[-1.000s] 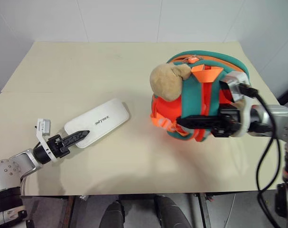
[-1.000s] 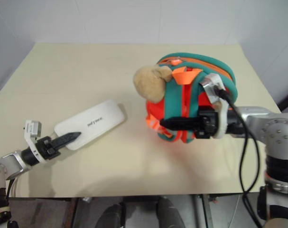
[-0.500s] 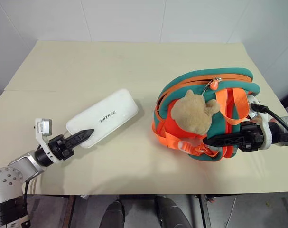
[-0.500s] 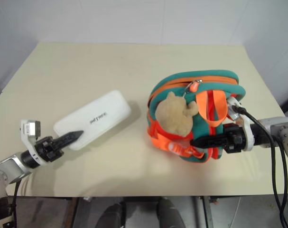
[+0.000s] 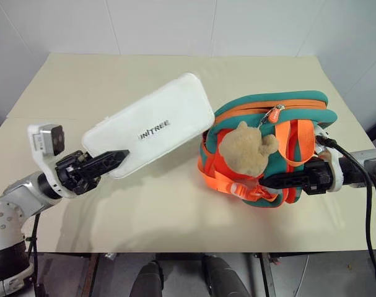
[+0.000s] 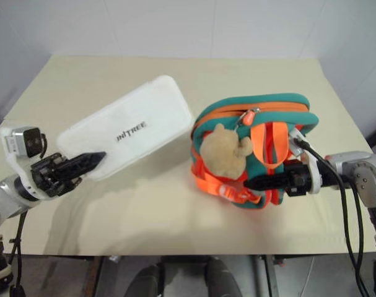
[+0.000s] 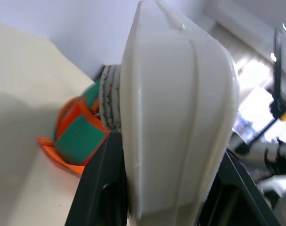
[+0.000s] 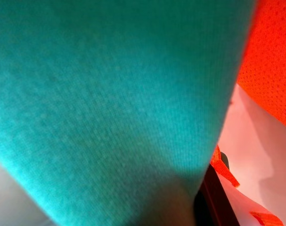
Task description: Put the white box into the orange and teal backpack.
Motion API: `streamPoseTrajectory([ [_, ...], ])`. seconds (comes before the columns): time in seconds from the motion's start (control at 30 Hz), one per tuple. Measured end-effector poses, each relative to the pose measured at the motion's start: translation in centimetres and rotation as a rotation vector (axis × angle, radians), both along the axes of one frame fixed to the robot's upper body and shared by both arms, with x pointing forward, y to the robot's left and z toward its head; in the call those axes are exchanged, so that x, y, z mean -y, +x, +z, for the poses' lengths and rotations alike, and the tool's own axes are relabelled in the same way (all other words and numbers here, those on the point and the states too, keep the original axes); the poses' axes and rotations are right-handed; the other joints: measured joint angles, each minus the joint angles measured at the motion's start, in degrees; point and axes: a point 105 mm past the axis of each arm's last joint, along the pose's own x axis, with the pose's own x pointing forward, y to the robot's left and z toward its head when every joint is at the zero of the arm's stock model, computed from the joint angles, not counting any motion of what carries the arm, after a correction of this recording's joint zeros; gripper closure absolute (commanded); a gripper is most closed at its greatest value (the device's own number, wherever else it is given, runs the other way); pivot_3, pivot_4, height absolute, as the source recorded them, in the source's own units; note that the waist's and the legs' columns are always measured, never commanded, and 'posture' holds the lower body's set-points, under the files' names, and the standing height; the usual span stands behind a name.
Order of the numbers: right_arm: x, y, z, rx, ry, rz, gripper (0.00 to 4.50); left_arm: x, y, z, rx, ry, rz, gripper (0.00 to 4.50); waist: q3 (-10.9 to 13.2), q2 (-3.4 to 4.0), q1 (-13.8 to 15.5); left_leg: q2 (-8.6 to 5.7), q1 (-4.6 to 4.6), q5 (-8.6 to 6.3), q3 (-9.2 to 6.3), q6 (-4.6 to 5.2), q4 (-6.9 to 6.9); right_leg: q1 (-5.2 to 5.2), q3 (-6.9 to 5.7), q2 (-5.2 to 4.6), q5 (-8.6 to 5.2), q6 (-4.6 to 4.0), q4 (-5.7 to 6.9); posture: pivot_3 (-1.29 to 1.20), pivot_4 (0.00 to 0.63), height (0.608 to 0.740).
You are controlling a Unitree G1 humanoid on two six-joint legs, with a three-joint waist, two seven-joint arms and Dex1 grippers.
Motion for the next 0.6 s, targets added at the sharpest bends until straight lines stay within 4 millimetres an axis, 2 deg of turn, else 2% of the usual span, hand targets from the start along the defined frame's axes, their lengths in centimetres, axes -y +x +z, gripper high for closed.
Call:
streamPoseTrajectory([
  [0.33, -0.2, -0.1, 0.1, 0.002, -0.009, 0.001, 4.49, 1.3, 3.4, 0.0, 0.181, 0.084, 0.014, 3.17, 0.0, 0.00, 0.1, 0.01, -0.01, 0.00, 0.00, 0.00, 0.14, 0.03, 0.01, 0.02, 0.02, 0.03, 0.10, 0.00, 0.150, 0.740],
  [0.6, -0.1, -0.6, -0.1, 0.000, -0.001, -0.010, 4.49, 1.3, 4.7, -0.1, 0.246, 0.108, 0.028, 3.17, 0.0, 0.00, 0.1, 0.01, -0.02, -0.01, -0.01, 0.02, 0.19, 0.03, 0.02, 0.02, 0.03, 0.06, 0.16, 0.00, 0.150, 0.740],
])
